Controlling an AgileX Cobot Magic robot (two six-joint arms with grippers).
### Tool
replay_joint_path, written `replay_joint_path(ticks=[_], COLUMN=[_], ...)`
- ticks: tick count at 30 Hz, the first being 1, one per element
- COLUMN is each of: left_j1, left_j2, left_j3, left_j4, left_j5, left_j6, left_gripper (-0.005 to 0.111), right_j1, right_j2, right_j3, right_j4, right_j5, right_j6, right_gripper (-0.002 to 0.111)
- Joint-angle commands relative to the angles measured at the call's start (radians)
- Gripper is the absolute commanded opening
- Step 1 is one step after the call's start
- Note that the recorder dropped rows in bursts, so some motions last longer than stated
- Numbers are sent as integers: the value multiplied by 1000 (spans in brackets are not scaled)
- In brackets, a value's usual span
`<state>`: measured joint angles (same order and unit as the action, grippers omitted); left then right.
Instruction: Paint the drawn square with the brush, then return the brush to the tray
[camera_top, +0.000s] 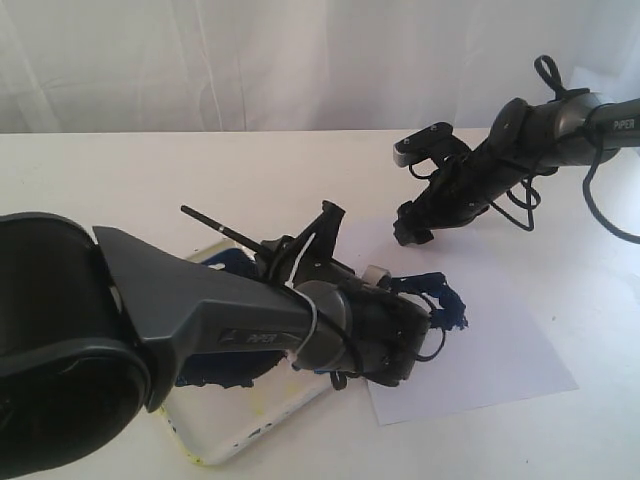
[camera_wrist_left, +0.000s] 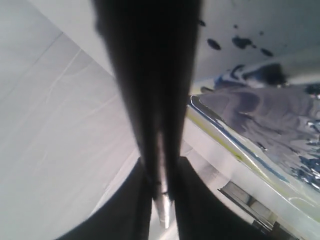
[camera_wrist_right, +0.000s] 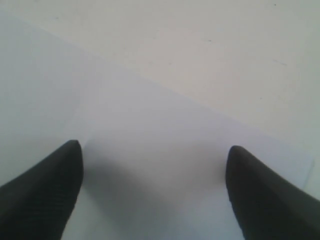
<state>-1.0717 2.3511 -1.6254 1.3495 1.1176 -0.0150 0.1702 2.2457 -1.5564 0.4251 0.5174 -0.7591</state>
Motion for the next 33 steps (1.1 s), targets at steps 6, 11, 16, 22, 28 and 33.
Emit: replay_joint_path(ticks=[6,11,16,22,28,33], left_j1=[77,82,70,75,93,95], left_j2=[-2,-2,-2,-2,-2,5], left_j3=[-5,-5,-5,-5,-56,-77], left_j4=[-1,106,150,136,127,91], left_j5=[39,44,13,-97,-81,-79], left_j6=[-31,-132,-146,-140,-106,-20], left_gripper=[0,0,0,0,0,0], right_j1=[-2,-2,-2,-2,-2,-2], right_j2=[32,32,32,32,32,32], right_j3=[10,10,10,10,10,10], right_j4=[-31,-31,-31,-31,-31,-31], right_j5=[25,21,19,23,25,25], right_j6=[3,3,3,3,3,3], right_gripper=[73,73,73,73,73,73])
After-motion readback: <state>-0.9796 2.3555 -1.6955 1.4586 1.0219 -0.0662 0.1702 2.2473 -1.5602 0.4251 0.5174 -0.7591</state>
